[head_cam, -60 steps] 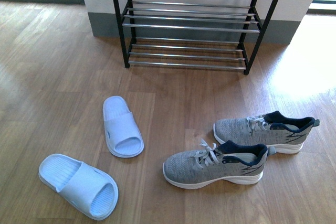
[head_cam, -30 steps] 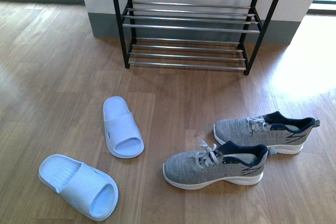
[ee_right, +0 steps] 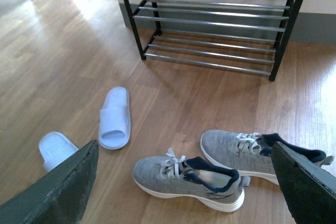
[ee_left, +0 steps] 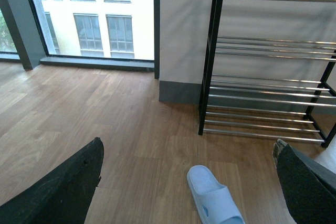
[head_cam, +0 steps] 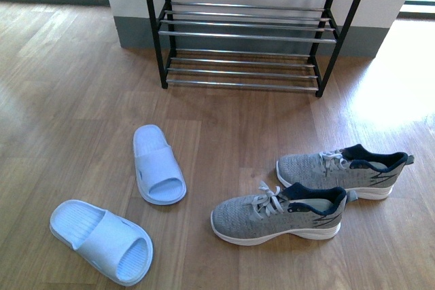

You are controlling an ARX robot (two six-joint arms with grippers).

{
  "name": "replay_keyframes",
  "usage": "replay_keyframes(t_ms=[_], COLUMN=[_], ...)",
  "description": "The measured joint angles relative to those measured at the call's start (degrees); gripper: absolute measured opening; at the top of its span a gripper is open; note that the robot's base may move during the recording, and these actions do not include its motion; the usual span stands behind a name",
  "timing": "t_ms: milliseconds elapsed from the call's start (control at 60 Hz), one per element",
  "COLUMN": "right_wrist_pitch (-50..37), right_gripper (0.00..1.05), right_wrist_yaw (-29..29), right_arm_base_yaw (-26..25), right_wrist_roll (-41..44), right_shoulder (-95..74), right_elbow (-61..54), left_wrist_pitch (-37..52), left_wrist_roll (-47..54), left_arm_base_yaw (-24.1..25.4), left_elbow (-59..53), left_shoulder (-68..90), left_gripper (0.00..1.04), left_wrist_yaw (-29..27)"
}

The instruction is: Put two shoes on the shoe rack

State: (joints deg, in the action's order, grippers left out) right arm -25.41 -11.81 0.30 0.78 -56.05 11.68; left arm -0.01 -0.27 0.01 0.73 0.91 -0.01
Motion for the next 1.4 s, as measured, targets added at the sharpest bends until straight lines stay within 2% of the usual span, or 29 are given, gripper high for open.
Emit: replay_keyframes(t_ms=[150,250,417,617,934,1250,1400], right_wrist_pitch=[-4.61,-5.57,-4.66,-1.03,3.54,5.51,5.22], right_gripper=[0.95,0.95,0.95,0.95,0.95,0.95,0.95], right_wrist_yaw=[-1.46,-1.36,-1.05,0.50,5.16,5.11,4.90], right_arm_base_yaw=[0.24,1.92,3.06,2.19,-2.43,-5.09,-4.92], right_wrist_roll=[8.81,18.36,25.90,32.96,40.33,50.16,51.71], right_shoulder=[-22.88,-44.28,-60.52,-76.96,-91.21,-94.77,-95.89], right_elbow=[8.48,18.64,28.59,41.55,57.18,58.49,58.47], left_wrist_pitch=[0.00,0.00,0.00,0.00,0.00,0.00,0.00], left_wrist_roll=[0.00,0.00,0.00,0.00,0.00,0.00,0.00], left_arm_base_yaw=[0.00,0.00,0.00,0.00,0.00,0.00,0.00], left_elbow=[0.00,0.00,0.00,0.00,0.00,0.00,0.00], left_shoulder=[0.00,0.00,0.00,0.00,0.00,0.00,0.00], left_gripper=[0.95,0.95,0.95,0.95,0.95,0.95,0.95], left_wrist_yaw=[0.00,0.00,0.00,0.00,0.00,0.00,0.00])
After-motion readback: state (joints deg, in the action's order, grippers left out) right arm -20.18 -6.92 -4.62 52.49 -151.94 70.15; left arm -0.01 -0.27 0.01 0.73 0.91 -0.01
